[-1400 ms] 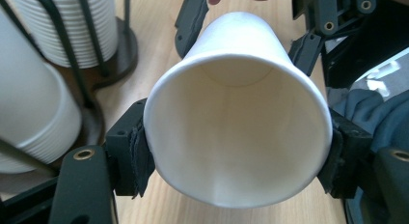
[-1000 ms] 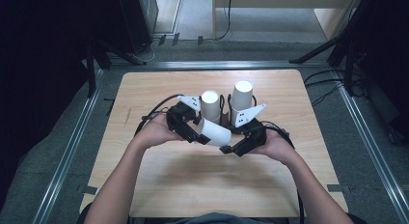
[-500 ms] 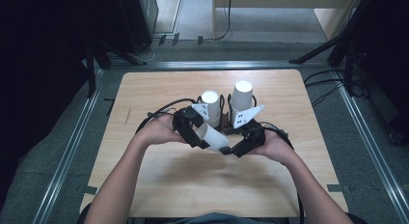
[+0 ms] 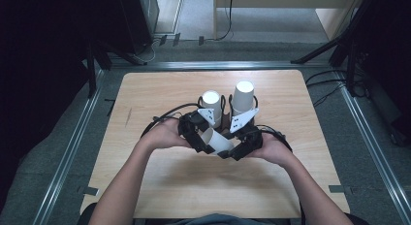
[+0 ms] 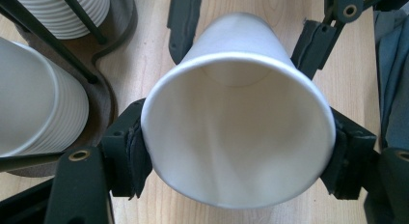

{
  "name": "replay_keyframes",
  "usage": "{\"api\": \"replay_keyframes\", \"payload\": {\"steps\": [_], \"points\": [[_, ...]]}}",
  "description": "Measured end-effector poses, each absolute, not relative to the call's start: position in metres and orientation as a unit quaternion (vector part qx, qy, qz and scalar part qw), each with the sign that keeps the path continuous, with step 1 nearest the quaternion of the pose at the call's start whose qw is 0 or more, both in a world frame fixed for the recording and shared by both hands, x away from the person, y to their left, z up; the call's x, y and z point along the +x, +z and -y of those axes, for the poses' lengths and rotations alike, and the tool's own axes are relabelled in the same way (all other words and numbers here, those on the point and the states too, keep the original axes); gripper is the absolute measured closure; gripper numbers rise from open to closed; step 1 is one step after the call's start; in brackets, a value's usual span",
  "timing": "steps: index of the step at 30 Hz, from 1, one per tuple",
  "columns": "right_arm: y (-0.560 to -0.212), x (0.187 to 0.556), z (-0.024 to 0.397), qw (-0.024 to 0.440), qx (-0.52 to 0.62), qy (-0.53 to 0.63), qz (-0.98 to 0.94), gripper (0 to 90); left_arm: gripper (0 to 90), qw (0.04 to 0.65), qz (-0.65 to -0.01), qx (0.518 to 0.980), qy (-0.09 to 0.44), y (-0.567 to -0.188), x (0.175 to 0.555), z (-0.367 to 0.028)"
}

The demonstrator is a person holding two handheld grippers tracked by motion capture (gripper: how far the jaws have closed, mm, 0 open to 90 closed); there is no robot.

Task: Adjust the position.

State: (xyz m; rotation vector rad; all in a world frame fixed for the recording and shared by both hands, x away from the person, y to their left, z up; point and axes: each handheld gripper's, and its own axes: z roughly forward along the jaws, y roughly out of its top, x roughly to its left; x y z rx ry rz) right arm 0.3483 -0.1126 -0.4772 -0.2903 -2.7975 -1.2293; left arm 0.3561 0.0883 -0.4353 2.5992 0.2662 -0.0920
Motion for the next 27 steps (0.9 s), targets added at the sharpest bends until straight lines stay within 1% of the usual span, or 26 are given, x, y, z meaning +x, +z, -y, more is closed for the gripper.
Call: {"api": "replay_keyframes", "payload": {"steps": [3,5,9,11,13,22,27], "points": [[-0.478,0.347,0.112,0.041,-0.089,-0.395,0.913,33.2,24.6,0.261,-0.098,0.96,-0.041,-0.437,0.356,-0.088],[-0.478,0.347,0.112,0.035,-0.086,-0.393,0.915,33.4,23.5,0.264,-0.097,0.959,-0.038,-0.438,0.356,-0.089],[-0.476,0.347,0.113,0.028,-0.088,-0.397,0.913,33.2,18.8,0.272,-0.104,0.956,-0.031,-0.437,0.356,-0.091],[-0.475,0.348,0.116,0.022,-0.088,-0.402,0.911,33.1,15.0,0.284,-0.106,0.953,-0.029,-0.436,0.355,-0.092],[-0.474,0.348,0.117,0.02,-0.089,-0.406,0.909,33.1,13.2,0.3,-0.113,0.947,-0.026,-0.435,0.354,-0.094],[-0.469,0.351,0.124,0.015,-0.099,-0.419,0.902,32.9,12.8,0.355,-0.141,0.924,-0.027,-0.434,0.356,-0.107],[-0.468,0.351,0.125,0.016,-0.102,-0.422,0.901,32.9,11.5,0.373,-0.154,0.914,-0.032,-0.438,0.353,-0.108]]}}
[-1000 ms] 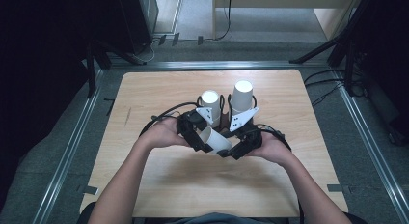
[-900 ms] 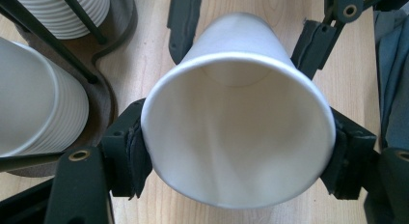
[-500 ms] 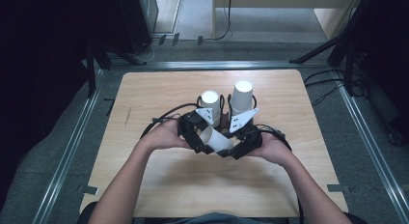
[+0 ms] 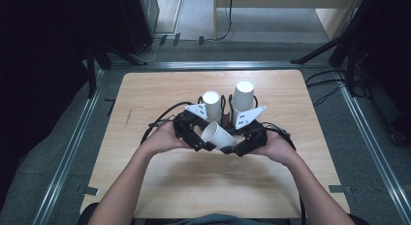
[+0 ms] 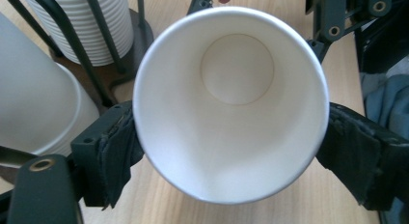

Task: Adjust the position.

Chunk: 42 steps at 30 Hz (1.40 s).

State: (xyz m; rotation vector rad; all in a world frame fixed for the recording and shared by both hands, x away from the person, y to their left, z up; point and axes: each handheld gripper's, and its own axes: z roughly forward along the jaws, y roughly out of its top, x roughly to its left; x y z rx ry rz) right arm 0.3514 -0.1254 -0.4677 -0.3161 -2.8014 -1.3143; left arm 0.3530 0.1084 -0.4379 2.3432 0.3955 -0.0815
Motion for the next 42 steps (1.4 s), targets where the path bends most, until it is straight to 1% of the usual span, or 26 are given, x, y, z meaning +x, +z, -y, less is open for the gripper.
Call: {"api": "replay_keyframes", "payload": {"steps": [2,11,19,23,26,28,30,36,42], "points": [[-0.467,0.351,0.126,0.016,-0.101,-0.423,0.9,32.9,9.3,0.381,-0.159,0.91,-0.032,-0.44,0.353,-0.108],[-0.466,0.351,0.127,0.021,-0.101,-0.43,0.897,32.7,9.9,0.417,-0.166,0.893,-0.043,-0.443,0.352,-0.109],[-0.466,0.351,0.125,0.022,-0.099,-0.435,0.895,32.7,11.0,0.435,-0.177,0.881,-0.053,-0.447,0.353,-0.106],[-0.466,0.351,0.125,0.03,-0.1,-0.442,0.891,32.7,13.4,0.445,-0.179,0.875,-0.061,-0.449,0.354,-0.106],[-0.465,0.351,0.125,0.034,-0.101,-0.446,0.889,32.7,15.5,0.448,-0.181,0.874,-0.057,-0.449,0.353,-0.107],[-0.465,0.351,0.125,0.036,-0.1,-0.448,0.888,32.8,19.5,0.451,-0.182,0.872,-0.051,-0.449,0.353,-0.108],[-0.466,0.351,0.125,0.035,-0.1,-0.448,0.888,32.9,21.7,0.452,-0.181,0.872,-0.051,-0.449,0.353,-0.108],[-0.465,0.351,0.125,0.032,-0.096,-0.45,0.887,33.5,24.2,0.457,-0.177,0.87,-0.05,-0.448,0.352,-0.11],[-0.465,0.351,0.125,0.032,-0.097,-0.453,0.885,33.5,24.1,0.457,-0.178,0.87,-0.052,-0.447,0.353,-0.111]]}}
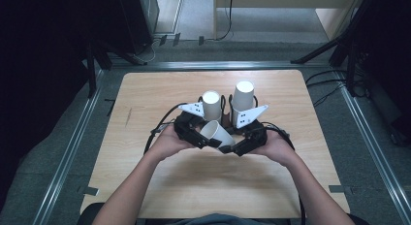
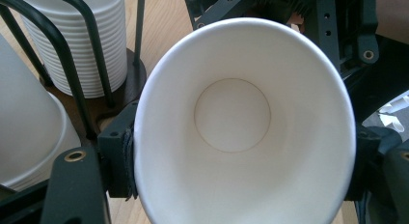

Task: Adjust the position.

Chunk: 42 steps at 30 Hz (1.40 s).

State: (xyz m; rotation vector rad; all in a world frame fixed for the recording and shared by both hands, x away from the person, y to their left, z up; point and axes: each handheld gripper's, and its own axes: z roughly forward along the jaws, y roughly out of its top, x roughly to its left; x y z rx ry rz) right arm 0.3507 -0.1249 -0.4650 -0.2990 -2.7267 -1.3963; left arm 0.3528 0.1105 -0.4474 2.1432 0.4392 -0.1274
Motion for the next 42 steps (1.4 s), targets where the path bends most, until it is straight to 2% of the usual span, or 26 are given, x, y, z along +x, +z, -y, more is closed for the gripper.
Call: {"api": "replay_keyframes", "payload": {"steps": [15,26,36,42], "points": [[-0.464,0.35,0.124,0.027,-0.094,-0.456,0.885,32.9,25.9,0.458,-0.176,0.87,-0.047,-0.444,0.352,-0.113],[-0.465,0.353,0.125,0.029,-0.12,-0.447,0.886,26.0,25.8,0.459,-0.194,0.865,-0.049,-0.441,0.355,-0.122],[-0.465,0.352,0.126,0.03,-0.126,-0.44,0.889,24.1,25.7,0.444,-0.2,0.872,-0.059,-0.438,0.358,-0.127],[-0.464,0.35,0.128,0.029,-0.13,-0.436,0.89,23.9,25.6,0.428,-0.204,0.879,-0.046,-0.434,0.358,-0.128]]}}
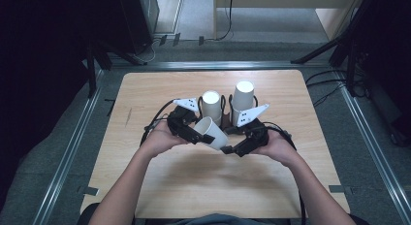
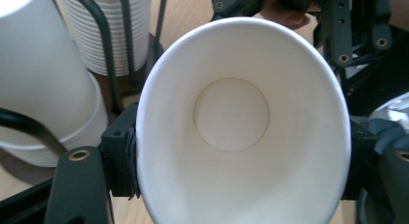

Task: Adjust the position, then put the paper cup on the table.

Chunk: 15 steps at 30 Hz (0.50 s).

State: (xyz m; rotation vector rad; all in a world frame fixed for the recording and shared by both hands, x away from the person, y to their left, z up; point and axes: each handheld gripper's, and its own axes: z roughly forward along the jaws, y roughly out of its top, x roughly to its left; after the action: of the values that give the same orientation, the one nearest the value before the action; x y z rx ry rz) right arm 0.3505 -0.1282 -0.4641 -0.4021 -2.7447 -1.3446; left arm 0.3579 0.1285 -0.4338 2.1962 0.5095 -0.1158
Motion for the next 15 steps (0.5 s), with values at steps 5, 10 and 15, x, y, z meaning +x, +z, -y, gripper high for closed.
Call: {"api": "replay_keyframes", "payload": {"steps": [5,10,15], "points": [[-0.463,0.35,0.131,0.028,-0.134,-0.433,0.891,23.6,25.5,0.421,-0.207,0.882,-0.041,-0.431,0.359,-0.133],[-0.462,0.351,0.133,0.026,-0.144,-0.433,0.889,23.1,25.5,0.41,-0.217,0.885,-0.035,-0.43,0.359,-0.139],[-0.461,0.353,0.137,0.019,-0.162,-0.431,0.887,23.0,25.6,0.401,-0.226,0.887,-0.019,-0.425,0.359,-0.147]]}}
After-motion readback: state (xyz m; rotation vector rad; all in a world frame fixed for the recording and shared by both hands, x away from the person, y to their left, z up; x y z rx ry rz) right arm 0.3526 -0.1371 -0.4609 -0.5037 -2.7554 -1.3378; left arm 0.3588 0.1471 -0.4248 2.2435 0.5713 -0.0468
